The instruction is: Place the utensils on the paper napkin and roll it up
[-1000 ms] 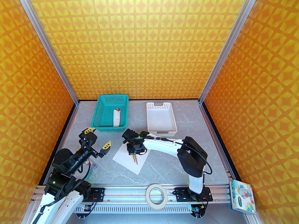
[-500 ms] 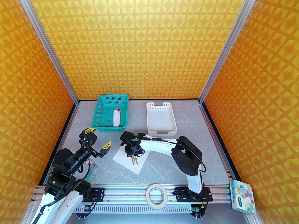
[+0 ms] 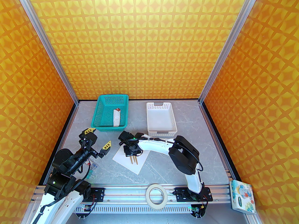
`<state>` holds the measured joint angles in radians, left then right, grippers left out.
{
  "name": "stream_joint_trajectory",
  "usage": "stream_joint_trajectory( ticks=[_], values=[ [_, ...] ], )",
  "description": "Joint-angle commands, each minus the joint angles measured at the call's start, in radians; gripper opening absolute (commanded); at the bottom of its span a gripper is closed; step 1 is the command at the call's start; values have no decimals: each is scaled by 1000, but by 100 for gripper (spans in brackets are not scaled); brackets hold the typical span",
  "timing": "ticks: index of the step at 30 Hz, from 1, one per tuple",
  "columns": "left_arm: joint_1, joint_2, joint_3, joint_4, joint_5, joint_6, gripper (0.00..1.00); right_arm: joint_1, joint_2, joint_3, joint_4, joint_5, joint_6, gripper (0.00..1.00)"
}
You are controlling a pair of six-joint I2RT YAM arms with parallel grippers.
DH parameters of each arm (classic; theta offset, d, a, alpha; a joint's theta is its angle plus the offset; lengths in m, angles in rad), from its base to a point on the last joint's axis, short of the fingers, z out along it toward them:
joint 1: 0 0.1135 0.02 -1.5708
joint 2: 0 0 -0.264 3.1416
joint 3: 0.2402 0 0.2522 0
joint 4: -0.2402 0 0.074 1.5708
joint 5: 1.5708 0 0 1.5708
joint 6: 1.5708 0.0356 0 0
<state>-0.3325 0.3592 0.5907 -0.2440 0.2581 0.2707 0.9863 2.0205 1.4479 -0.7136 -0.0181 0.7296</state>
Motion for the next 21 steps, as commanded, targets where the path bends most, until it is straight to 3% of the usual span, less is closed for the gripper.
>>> stream_joint_trajectory(
  ticks=[1, 21],
  values=[
    [7, -10, 3, -21, 13, 10, 99, 5, 23, 29, -20, 21, -2, 15],
    [7, -10, 1, -23, 13, 10, 99, 5, 13, 40, -27, 40, -9, 24]
  ],
)
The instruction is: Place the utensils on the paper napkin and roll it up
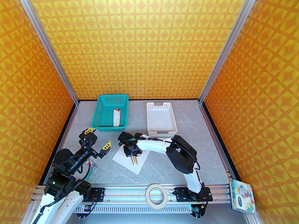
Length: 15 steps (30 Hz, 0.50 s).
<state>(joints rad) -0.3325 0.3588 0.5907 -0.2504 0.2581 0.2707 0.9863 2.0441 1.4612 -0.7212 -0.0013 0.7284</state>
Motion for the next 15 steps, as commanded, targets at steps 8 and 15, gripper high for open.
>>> stream_joint_trajectory(
  ticks=[8, 15],
  values=[
    [5, -9, -5, -5, 13, -10, 99, -5, -115, 33, -30, 73, -34, 33],
    [6, -5, -6, 5, 13, -56, 99, -85, -270, -49, -15, 84, -58, 38]
  ],
)
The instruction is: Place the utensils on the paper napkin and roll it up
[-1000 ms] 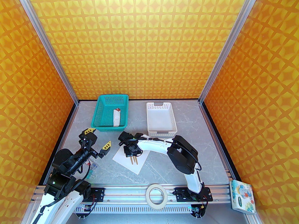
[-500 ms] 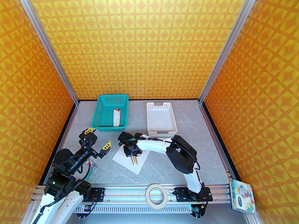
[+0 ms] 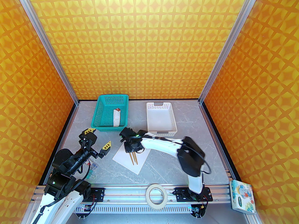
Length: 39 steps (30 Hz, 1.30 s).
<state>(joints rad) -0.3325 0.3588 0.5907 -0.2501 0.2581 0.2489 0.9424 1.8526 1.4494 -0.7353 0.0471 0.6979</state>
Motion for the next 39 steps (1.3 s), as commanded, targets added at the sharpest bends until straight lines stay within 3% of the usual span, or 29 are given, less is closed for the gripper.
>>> stream_joint_trajectory(
  ticks=[1, 8, 21, 33, 39],
  values=[
    [5, -3, -4, 1, 13, -40, 99, -55, -99, -51, -1, 42, -33, 39],
    [-12, 12, 29, -99, 24, -83, 95, -197, -275, -191, 27, 66, -64, 42],
    [-176, 124, 93, -271, 10, -127, 83, -518, -578, -466, 205, -151, -3, 47],
    [-438, 271, 81, -266, -121, -128, 81, -552, -670, -580, 241, -164, 46, 48],
    [-628, 366, 62, -262, -268, -94, 82, -553, -677, -586, 234, -158, 41, 48]
  ],
)
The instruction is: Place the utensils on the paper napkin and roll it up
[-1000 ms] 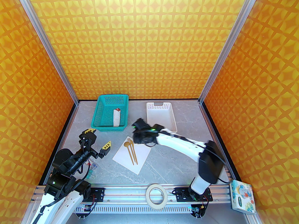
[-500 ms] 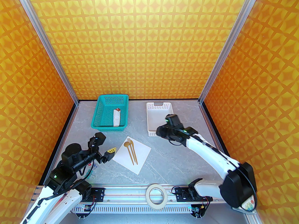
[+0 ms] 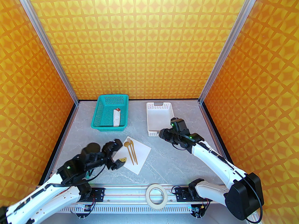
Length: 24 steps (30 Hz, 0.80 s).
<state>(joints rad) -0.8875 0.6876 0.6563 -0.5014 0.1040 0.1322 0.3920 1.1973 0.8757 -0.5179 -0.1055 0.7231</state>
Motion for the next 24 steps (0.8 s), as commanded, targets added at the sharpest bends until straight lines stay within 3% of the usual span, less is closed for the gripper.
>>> stream_joint_trajectory(
  ticks=[1, 7, 24],
  values=[
    [-100, 63, -4, -14, -137, 27, 82, -2, -23, -11, 14, -4, 15, 49],
    [-223, 234, 9, -13, -224, 66, 83, -2, -27, -15, 1, 1, 12, 49],
    [-342, 634, 80, 73, -252, 190, 89, -2, -34, -15, -28, 22, 4, 49]
  ],
)
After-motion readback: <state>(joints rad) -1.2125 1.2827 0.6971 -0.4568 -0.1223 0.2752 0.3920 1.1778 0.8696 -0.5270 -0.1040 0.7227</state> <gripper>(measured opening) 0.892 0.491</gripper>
